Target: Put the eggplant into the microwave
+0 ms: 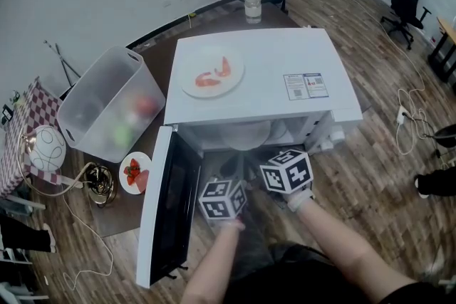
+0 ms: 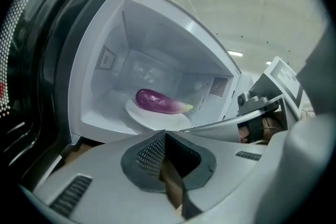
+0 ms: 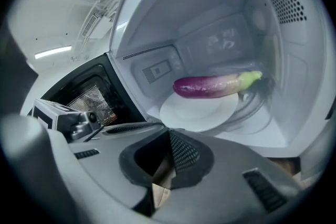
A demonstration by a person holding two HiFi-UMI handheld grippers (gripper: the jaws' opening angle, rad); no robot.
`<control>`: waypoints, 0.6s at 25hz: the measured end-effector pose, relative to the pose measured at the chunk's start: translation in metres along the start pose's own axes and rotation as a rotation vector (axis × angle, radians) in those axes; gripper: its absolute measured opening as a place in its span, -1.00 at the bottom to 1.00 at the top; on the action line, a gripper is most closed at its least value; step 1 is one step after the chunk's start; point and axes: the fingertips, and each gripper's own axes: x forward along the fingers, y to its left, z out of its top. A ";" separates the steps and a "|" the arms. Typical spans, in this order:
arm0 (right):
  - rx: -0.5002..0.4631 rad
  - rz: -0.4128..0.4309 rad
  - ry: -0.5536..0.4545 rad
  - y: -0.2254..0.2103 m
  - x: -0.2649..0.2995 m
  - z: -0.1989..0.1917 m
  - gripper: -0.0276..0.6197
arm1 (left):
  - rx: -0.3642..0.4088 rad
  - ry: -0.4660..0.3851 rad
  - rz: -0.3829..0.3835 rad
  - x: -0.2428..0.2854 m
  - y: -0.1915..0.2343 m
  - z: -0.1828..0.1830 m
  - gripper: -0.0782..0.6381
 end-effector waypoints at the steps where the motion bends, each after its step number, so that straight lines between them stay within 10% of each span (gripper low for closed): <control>1: 0.002 0.000 0.000 -0.001 0.001 0.001 -0.91 | -0.001 0.001 0.000 0.001 0.001 0.000 -0.78; 15: 0.045 -0.008 -0.008 -0.011 0.010 0.007 -0.91 | -0.022 0.022 0.001 0.014 0.009 0.001 -0.78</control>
